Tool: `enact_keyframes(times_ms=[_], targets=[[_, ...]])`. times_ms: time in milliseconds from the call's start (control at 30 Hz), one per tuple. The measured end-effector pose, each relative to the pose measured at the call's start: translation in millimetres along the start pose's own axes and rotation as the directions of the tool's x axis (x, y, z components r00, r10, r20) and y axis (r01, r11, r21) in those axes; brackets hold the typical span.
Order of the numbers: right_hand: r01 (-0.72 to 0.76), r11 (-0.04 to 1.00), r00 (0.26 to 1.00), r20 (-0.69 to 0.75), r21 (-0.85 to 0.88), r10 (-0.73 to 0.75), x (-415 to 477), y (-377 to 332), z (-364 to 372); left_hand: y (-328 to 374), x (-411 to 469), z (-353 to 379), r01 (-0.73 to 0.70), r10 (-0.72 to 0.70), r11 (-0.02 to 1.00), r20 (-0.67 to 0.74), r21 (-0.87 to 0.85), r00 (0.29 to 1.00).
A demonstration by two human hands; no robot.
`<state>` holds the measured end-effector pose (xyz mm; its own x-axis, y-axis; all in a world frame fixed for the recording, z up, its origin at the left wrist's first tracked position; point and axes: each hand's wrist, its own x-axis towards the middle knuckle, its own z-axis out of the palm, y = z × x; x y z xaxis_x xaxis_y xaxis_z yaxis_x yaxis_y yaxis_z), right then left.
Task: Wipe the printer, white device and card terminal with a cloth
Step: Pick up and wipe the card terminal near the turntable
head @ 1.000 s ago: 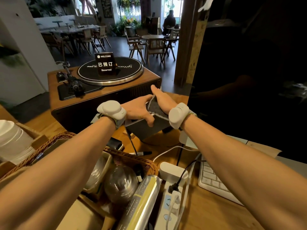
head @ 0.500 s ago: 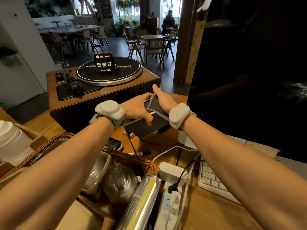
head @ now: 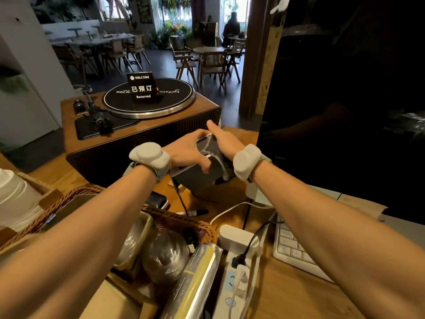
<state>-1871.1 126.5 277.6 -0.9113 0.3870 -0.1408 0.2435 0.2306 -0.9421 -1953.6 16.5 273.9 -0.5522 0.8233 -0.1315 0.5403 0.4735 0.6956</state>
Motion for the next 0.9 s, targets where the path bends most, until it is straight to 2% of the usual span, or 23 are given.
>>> enact_keyframes(times_ms=[133, 267, 400, 500, 533, 600, 667, 733, 767, 833, 900], targets=[[0.031, 0.998, 1.0, 0.0, -0.063, -0.031, -3.1, 3.1, 11.1, -7.5, 0.7, -5.6, 0.017, -0.021, 0.999, -0.09, -0.042, 0.996], [-0.015, 1.0, 1.0, 0.014, -0.014, 0.015, -2.8, -1.8, 1.0, -1.0, 2.3, 1.3, -0.008, 0.008, 1.0, 0.025, -0.004, 1.0], [0.061, 0.996, 0.997, 0.043, -0.068, -0.058, -6.6, -4.2, 5.4, -3.5, 3.5, -5.4, 0.017, -0.02, 0.999, -0.059, -0.039, 0.998], [0.017, 0.994, 0.999, 0.046, 0.104, -0.022, -6.6, -6.0, -3.6, 3.5, 2.2, 1.4, -0.003, 0.005, 0.998, 0.028, -0.066, 1.0], [0.006, 0.994, 0.999, 0.035, 0.109, -0.01, -5.2, -6.9, -3.3, 3.1, 2.5, 3.0, -0.004, 0.006, 0.997, 0.032, -0.082, 0.999], [0.011, 1.0, 1.0, 0.022, -0.029, -0.011, -6.3, -5.9, 1.5, -3.2, 5.0, 2.5, 0.027, -0.03, 0.994, -0.023, -0.11, 0.999], [0.078, 0.985, 0.995, -0.044, -0.152, -0.085, -7.2, -3.1, 3.7, -10.9, 6.2, 2.1, 0.089, -0.112, 0.982, -0.139, -0.166, 0.984], [0.179, 0.976, 0.973, -0.121, -0.126, -0.194, -6.8, -2.4, 0.8, -13.9, 6.5, 6.3, 0.129, -0.219, 0.926, -0.226, -0.356, 0.949], [0.25, 0.948, 0.948, -0.149, -0.197, -0.281, -5.3, -1.9, -0.6, -12.4, 6.1, 9.6, 0.123, -0.258, 0.881, -0.246, -0.457, 0.934], [0.326, 0.852, 0.888, -0.176, -0.409, -0.424, 0.1, 1.9, -2.9, -5.8, 4.1, 12.7, 0.091, -0.281, 0.798, -0.234, -0.596, 0.931], [0.343, 0.803, 0.848, -0.207, -0.488, -0.488, 2.8, 1.9, -7.0, 1.6, 2.8, 15.1, 0.067, -0.246, 0.71, -0.157, -0.702, 0.957]])
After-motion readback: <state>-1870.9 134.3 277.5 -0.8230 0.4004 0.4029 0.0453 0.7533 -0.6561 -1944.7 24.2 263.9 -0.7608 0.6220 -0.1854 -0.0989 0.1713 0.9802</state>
